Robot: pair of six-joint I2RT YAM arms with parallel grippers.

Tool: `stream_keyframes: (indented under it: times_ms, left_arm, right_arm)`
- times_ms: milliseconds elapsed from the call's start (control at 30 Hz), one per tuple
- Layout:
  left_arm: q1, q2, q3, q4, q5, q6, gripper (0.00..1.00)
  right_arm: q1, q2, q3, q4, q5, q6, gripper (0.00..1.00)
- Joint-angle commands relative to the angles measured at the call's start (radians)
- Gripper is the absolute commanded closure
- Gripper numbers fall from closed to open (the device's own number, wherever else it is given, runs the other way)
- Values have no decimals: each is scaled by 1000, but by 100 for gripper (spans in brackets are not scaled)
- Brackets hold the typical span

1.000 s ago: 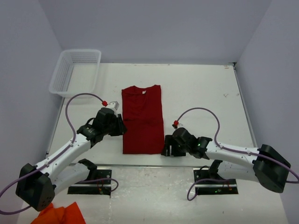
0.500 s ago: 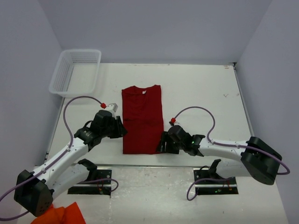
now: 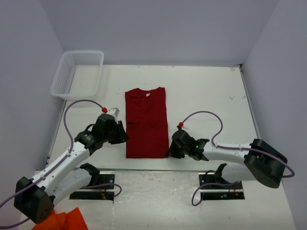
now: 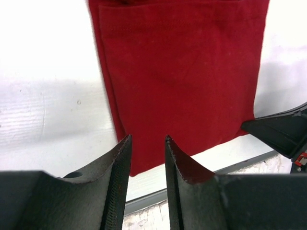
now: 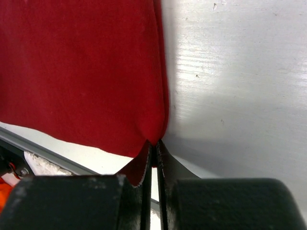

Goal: Fold and stack the t-shirts
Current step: Grab one side of the 2/3 rectangular tshirt with both arms

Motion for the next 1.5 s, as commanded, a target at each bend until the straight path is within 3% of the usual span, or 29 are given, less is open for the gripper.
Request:
stream_keyframes:
  times_ms: [0,67,433,1333,1467]
  left_arm:
    - [-3,-3,39,-68,-30,-33,65]
    - [-3,3,42,-92,-28,-57,53]
    - [-3,52,-54,-94,76,-168,49]
    - [-5,166,-263,86,219,-222,53]
    - [-5,169,-267,75,225,-234,66]
  right_arm:
    - [5,48,-41,-93,59,4,99]
    - [5,56,-41,-87,58,2,100]
    - [5,50,-52,-70,51,-8,100]
    - [5,15,-86,-60,44,5,100]
    - [5,10,-86,-66,47,7,100]
